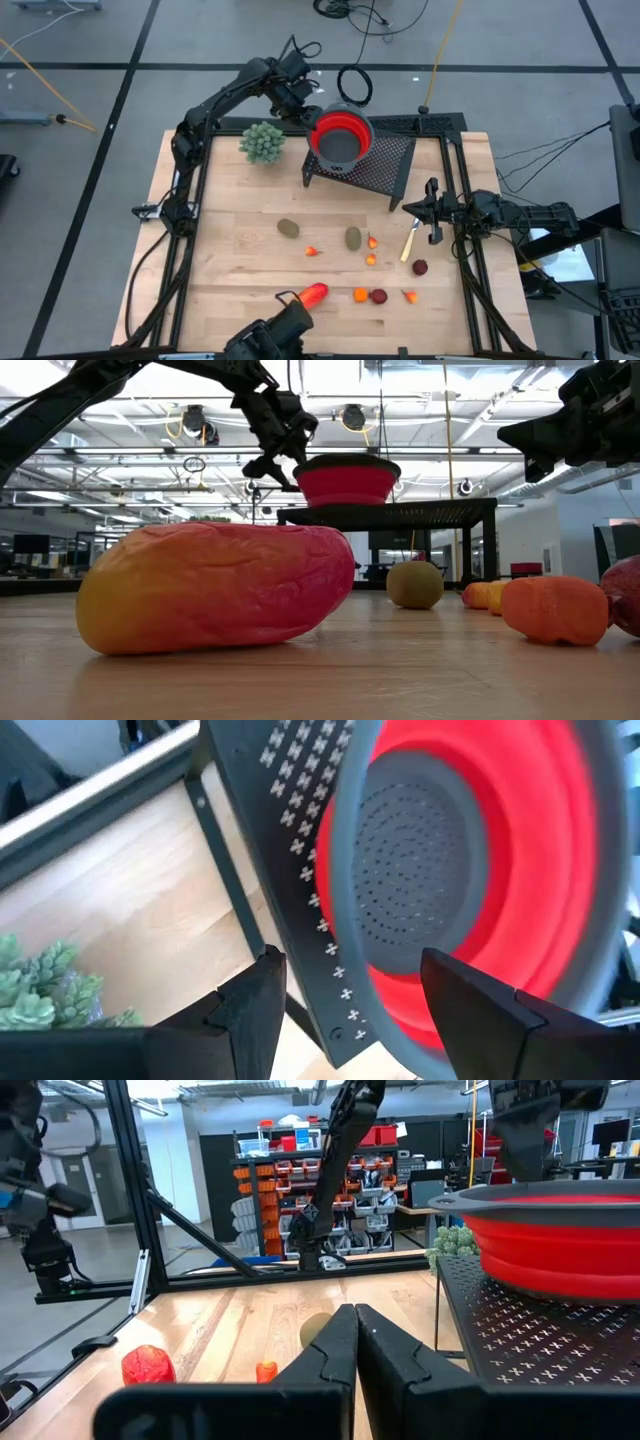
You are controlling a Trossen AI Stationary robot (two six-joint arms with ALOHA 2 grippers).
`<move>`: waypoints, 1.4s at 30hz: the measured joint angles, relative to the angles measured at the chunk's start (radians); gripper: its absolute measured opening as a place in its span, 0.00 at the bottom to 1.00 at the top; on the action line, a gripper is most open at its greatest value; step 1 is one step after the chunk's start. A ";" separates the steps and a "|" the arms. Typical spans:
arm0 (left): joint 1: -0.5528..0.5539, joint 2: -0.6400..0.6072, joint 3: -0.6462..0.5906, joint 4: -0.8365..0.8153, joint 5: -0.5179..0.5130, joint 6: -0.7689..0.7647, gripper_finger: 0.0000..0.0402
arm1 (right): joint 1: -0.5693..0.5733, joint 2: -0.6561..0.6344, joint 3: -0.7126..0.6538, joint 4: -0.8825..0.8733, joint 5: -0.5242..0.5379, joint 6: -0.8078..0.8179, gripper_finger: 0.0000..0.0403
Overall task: Pick & Place Fruit
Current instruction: Put the kiwi into the red strainer bowl
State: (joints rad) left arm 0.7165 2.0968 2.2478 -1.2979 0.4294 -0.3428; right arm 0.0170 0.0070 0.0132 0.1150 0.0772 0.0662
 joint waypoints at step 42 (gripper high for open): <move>-0.779 -0.344 -0.364 -0.176 -0.489 0.256 0.58 | 0.000 0.000 0.000 0.000 0.000 0.000 0.00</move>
State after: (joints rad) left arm -0.0622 1.7531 1.8843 -1.4735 -0.0594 -0.0868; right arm 0.0168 0.0071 0.0133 0.1150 0.0772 0.0662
